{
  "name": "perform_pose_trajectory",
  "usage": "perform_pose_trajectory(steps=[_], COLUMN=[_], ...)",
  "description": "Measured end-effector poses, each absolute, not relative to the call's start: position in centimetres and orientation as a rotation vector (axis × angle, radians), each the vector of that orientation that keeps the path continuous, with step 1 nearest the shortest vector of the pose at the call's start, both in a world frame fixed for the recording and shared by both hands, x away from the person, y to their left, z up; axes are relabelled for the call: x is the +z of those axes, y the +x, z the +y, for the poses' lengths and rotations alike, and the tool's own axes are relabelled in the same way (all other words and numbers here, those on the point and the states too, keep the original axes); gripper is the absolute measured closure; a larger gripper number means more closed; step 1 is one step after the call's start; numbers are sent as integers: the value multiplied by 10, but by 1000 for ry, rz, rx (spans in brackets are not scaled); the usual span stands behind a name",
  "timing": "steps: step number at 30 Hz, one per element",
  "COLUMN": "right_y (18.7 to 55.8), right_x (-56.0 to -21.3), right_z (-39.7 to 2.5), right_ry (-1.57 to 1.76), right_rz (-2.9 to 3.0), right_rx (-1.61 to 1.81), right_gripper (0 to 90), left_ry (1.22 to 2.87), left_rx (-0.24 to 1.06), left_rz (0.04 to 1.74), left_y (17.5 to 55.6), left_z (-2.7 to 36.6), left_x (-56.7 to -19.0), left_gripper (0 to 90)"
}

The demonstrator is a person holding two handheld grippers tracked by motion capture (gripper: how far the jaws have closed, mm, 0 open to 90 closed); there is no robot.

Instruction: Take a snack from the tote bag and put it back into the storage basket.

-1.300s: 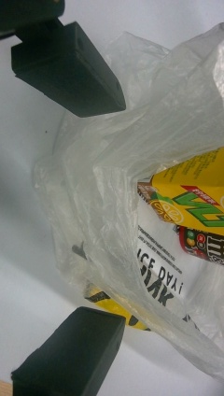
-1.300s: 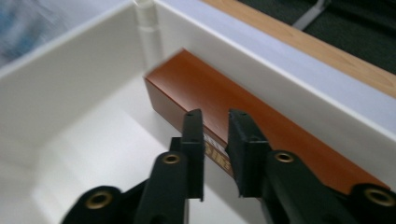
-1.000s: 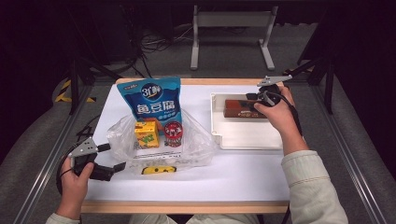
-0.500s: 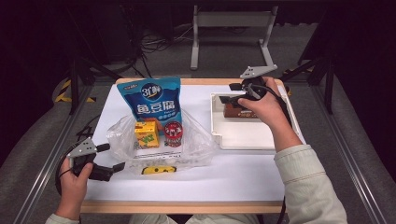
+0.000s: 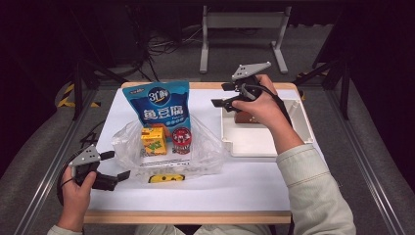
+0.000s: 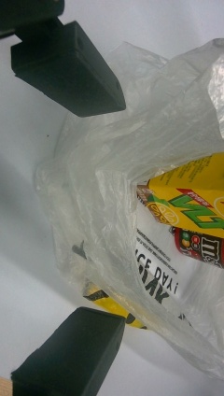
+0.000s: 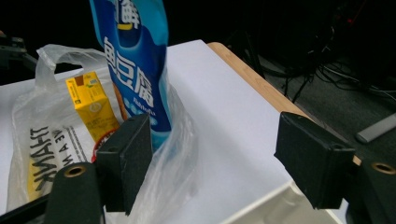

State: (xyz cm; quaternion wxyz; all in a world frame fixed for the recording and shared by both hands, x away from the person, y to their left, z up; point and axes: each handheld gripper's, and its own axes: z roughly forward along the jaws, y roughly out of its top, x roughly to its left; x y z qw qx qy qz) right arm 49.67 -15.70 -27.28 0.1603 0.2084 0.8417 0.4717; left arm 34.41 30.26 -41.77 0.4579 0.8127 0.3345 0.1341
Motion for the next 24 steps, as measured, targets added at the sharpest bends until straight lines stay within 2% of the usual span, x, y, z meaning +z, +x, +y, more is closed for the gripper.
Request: perform_pose_trajectory(steps=[24], right_y=[518], right_x=[-272], right_z=[-89], right_ry=[435], right_rz=[2455], right_rx=[1414], right_gripper=[274], left_ry=[1986], left_rx=[349], left_rz=[853], left_y=[334], left_z=[312], left_x=[-418], left_gripper=[21])
